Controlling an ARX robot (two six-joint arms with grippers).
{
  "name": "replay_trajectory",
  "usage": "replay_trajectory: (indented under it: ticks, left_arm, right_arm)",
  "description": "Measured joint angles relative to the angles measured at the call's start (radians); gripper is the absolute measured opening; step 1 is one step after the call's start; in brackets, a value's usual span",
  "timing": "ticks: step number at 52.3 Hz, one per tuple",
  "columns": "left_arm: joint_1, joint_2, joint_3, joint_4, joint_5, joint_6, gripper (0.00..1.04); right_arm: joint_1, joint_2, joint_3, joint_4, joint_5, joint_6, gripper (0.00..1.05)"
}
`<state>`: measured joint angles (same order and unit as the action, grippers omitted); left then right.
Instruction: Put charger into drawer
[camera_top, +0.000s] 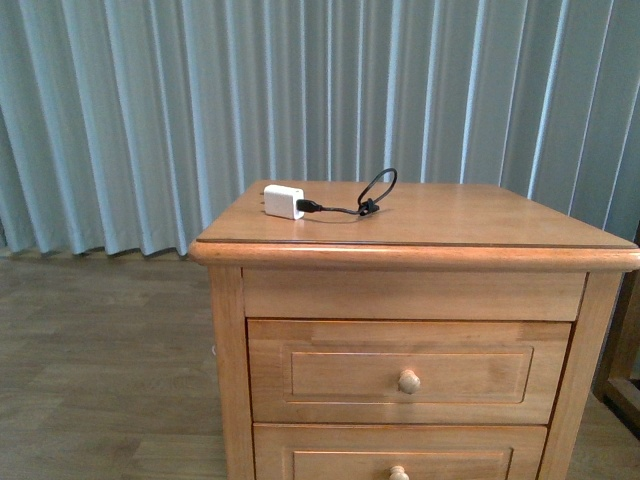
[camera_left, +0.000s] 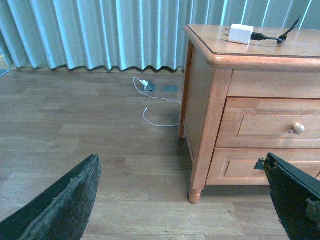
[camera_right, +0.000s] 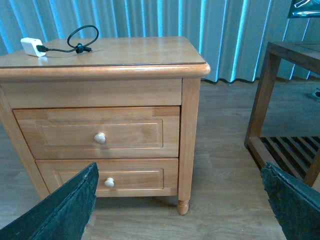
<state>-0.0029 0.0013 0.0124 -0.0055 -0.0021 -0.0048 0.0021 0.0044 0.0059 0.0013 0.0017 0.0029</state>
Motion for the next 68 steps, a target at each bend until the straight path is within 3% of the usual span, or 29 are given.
replay_trajectory:
  ticks: [40,46,57,68]
  left_arm:
    - [0.000,0.000,0.000,0.000,0.000,0.000,0.99]
    - [0.000,0.000,0.000,0.000,0.001,0.000,0.99]
    - [0.000,0.000,0.000,0.000,0.001,0.000,0.99]
    - [0.000,0.000,0.000,0.000,0.001,0.000,0.99]
  right_arm:
    - [0.000,0.000,0.000,0.000,0.000,0.000,0.97]
    - [-0.036,0.151,0.054,-0.098,-0.125,-0.025,0.97]
    - [-0.040,0.615,0.155,0.153,-0.187,-0.040,0.97]
    - [0.045,1.066,0.286,0.426,-0.130,-0.041,0.97]
